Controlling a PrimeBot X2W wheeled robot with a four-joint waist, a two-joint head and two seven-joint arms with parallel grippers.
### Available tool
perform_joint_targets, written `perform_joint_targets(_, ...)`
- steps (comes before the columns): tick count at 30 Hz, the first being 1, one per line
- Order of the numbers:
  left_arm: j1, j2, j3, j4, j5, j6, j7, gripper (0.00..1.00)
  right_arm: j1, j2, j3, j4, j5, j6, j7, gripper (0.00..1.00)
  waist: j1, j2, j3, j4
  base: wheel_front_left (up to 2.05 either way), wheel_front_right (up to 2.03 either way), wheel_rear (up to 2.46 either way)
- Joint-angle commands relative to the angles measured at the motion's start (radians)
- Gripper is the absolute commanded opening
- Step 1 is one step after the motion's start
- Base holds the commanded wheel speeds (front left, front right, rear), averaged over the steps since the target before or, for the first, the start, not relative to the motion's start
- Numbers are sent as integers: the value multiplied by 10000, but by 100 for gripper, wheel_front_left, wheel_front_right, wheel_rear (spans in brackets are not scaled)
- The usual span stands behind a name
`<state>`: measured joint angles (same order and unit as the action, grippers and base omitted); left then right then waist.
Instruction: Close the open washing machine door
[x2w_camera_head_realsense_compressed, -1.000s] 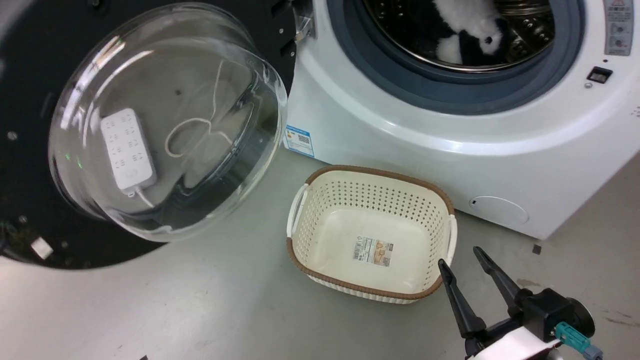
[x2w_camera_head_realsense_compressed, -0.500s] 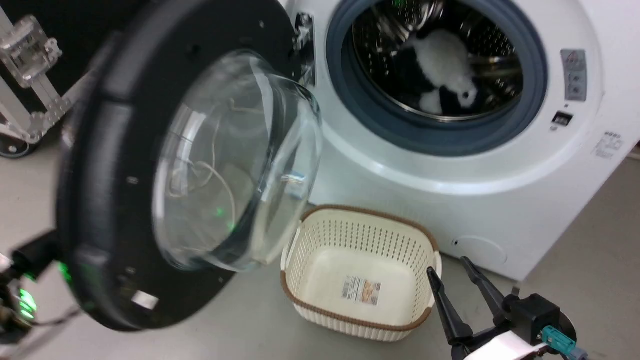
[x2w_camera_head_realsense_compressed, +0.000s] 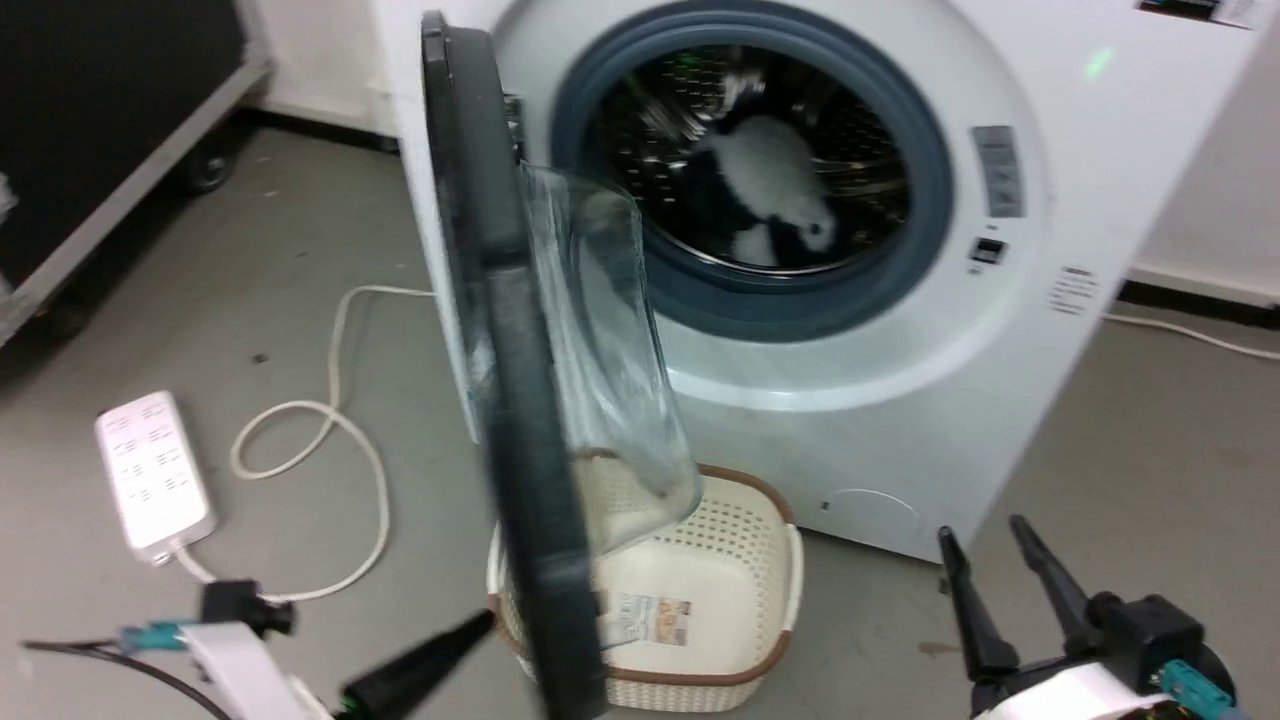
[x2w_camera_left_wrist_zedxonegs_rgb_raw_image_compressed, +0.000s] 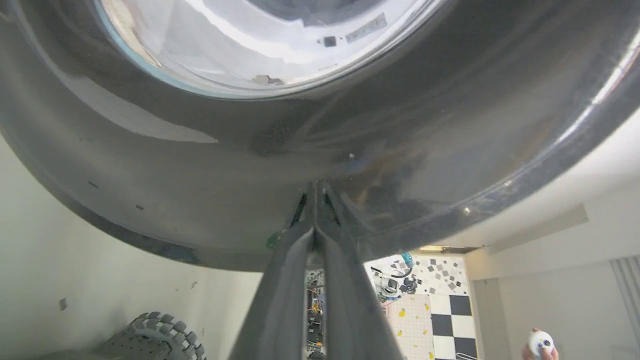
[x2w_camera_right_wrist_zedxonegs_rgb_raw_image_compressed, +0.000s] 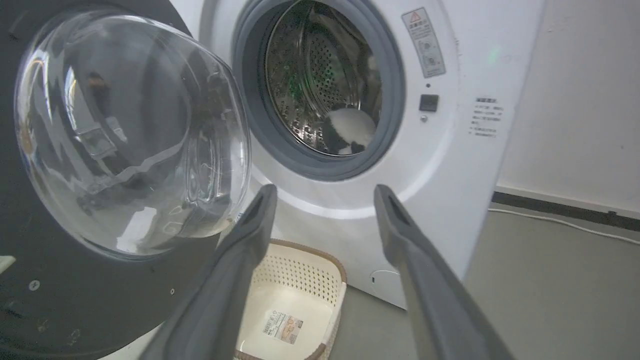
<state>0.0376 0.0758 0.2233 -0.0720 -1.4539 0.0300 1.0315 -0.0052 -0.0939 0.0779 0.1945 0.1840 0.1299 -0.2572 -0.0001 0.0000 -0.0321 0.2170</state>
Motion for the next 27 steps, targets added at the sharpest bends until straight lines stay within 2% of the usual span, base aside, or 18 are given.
perform_joint_targets(1,205,-103,-255,-139,-50,-138,-255,0,146,-25,-123,-19,-52,8,-44,100,1,0,63,-475,0,0,0)
perform_joint_targets(5,513,-243,-1249,-172,-515,-399,-1398,0,114,-133,-138,-10,-132,8,-21,100,1,0,339,-1244,0,0,0)
perform_joint_targets(7,444,-249,-1896,40,-1040,-476,-2409,0,13,-192,-86,-62,-132,8,6,100,1,0,550,-1691,0,0,0)
perform_joint_targets(13,-673,-253,-3583,1085,-1907,-942,-4897,0,-339,-372,21,-223,-35,8,37,100,1,0,1402,-3056,0,0,0)
perform_joint_targets(14,-673,-253,-3583,1085,-1907,-942,-4897,0,-339,-372,21,-223,-35,8,37,100,1,0,1402,-3056,0,0,0)
perform_joint_targets(15,-1203,-254,-3904,1519,-2093,-1092,-5546,0,-450,-401,67,-254,19,8,31,100,1,0,1760,-3550,0,0,0)
perform_joint_targets(18,-2064,-254,-4319,2109,-2260,-1261,-6306,0,-620,-376,108,-247,112,8,12,100,1,0,2268,-4188,0,0,0)
perform_joint_targets(19,-2064,-254,-4319,2109,-2260,-1261,-6306,0,-620,-376,108,-247,112,8,12,100,1,0,2268,-4188,0,0,0)
perform_joint_targets(20,-2655,-255,-4503,2469,-2292,-1338,-6772,0,-718,-332,122,-205,173,8,-4,100,1,0,2549,-4569,0,0,0)
perform_joint_targets(24,-3635,-255,-4671,3058,-2396,-1394,-7462,0,-835,-255,139,-127,238,8,-25,100,1,0,2908,-5038,0,0,0)
perform_joint_targets(25,-4373,-255,-4587,3593,-2385,-1348,-8243,0,-909,-203,178,-67,275,8,-33,100,1,0,3102,-5297,0,0,0)
perform_joint_targets(26,-4373,-255,-4587,3593,-2385,-1348,-8243,0,-909,-203,178,-67,275,8,-33,100,1,0,3102,-5297,0,0,0)
perform_joint_targets(27,-4783,-255,-4490,3913,-2323,-1300,-8784,0,-946,-177,204,-39,291,8,-37,100,1,0,3185,-5411,0,0,0)
